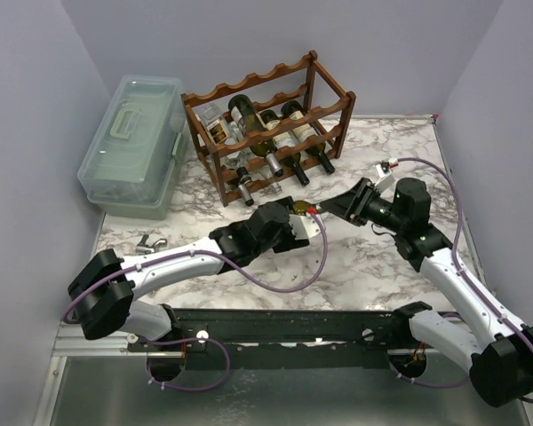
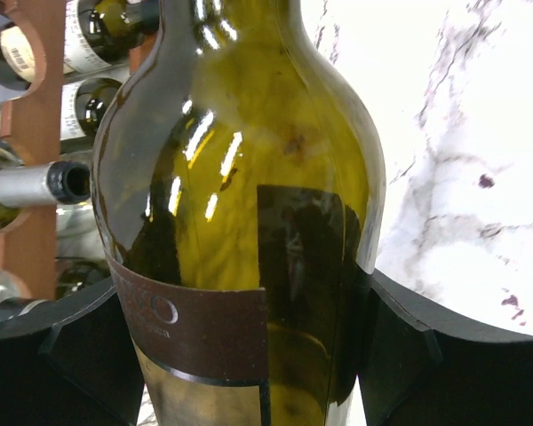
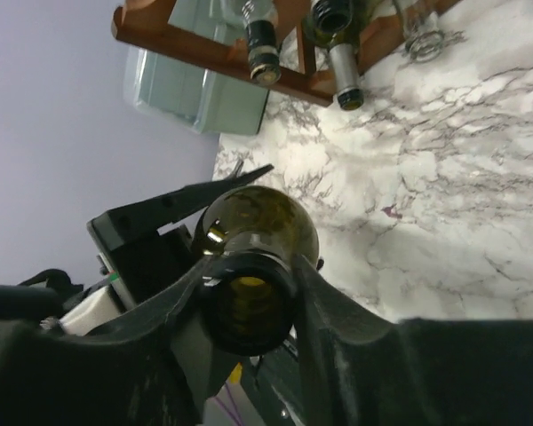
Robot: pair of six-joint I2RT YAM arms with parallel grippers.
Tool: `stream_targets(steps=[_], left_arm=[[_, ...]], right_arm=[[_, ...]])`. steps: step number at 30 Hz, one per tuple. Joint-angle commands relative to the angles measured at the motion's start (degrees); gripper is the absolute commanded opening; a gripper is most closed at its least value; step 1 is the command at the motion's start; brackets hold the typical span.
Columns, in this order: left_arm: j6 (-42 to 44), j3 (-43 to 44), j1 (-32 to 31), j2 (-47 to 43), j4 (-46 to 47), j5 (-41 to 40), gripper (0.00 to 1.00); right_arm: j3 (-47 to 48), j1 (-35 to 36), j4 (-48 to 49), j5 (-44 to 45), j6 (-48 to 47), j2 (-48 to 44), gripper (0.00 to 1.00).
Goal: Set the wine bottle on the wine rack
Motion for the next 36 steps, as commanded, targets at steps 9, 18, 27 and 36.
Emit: stream_targets(steps=[9,18,27,36], left_arm=[[27.1,-9.8,-1.5,-6.4,7.4,-11.7,0.0],[39.6,-17.8,-1.9,-14.1,8.5,-1.1,0.0],[40.9,-17.6,-2.4,-13.3,7.6,-1.5,0.0],[39.9,-17.1,-2.6,-14.6,4.3,1.1,0.0]], right_arm=[[18.4,0.5,-40.4,4.3,-34.1,9.1,0.81],[16.7,6.3,-40.7,-7.8,-37.8,12.6,0.83],[13.5,17.0,-34.1,-8.3,-33.4,16.0,0.79],[12.5,24.5,-28.6,-4.3,-32.1,22.0,0.29]])
